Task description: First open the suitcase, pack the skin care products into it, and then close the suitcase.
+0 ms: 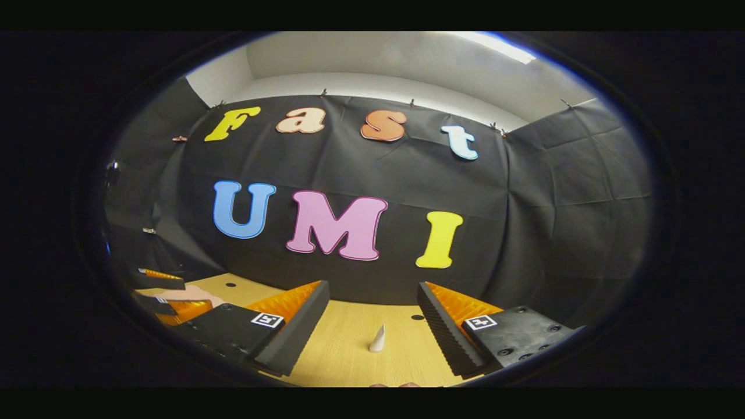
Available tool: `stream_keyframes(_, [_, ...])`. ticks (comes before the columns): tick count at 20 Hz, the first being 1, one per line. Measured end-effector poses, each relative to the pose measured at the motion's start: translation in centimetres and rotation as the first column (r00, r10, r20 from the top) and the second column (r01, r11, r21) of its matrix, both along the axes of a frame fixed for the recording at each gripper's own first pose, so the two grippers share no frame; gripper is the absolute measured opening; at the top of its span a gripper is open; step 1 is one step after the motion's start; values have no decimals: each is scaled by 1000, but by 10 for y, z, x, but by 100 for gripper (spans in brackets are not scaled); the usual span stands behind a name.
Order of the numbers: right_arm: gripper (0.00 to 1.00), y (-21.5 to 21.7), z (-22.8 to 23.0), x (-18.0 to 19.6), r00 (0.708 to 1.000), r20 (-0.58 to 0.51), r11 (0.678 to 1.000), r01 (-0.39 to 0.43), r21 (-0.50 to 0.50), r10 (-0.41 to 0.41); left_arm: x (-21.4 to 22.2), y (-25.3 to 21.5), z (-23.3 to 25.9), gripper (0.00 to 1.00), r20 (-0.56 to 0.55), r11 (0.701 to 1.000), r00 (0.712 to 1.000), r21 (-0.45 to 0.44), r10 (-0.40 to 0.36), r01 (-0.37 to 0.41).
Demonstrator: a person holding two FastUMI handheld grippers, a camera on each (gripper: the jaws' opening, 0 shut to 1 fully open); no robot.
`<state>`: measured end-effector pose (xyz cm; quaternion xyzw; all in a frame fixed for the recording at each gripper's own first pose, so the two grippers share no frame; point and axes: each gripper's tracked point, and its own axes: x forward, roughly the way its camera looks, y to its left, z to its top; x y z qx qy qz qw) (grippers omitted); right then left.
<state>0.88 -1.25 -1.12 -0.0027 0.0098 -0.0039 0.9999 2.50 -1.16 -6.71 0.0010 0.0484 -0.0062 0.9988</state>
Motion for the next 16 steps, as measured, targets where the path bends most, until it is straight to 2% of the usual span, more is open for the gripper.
stream_keyframes(3, [96, -4, -6, 2, 1000, -14, 1000, 4, 8, -4, 17, 0, -51, 98, -114, 1000, 993, -9, 9, -10])
stream_keyframes(7, [94, -18, -12, 5, 999, -27, 1000, -20, 13, 20, 44, 11, -103, 99, -248, 996, 966, -14, 78, -84])
stream_keyframes(9, [96, -32, -21, 8, 998, -46, 999, -35, 1, 35, 59, 20, -129, 99, -317, 991, 940, 3, 124, -130])
stream_keyframes(11, [94, -49, -34, 15, 997, -75, 999, -36, 6, 36, 64, 21, -162, 99, -422, 987, 894, 14, 153, -163])
stream_keyframes(12, [96, -55, -42, 19, 995, -96, 999, -36, 20, 38, 69, 23, -178, 99, -461, 984, 871, 18, 168, -180])
stream_keyframes(14, [96, -68, -53, 28, 992, -120, 998, -35, 52, 41, 79, 29, -200, 99, -510, 975, 835, 35, 207, -220])
stream_keyframes(16, [96, -80, -64, 36, 989, -141, 997, -42, 64, 51, 84, 29, -208, 98, -525, 969, 817, 72, 238, -236])
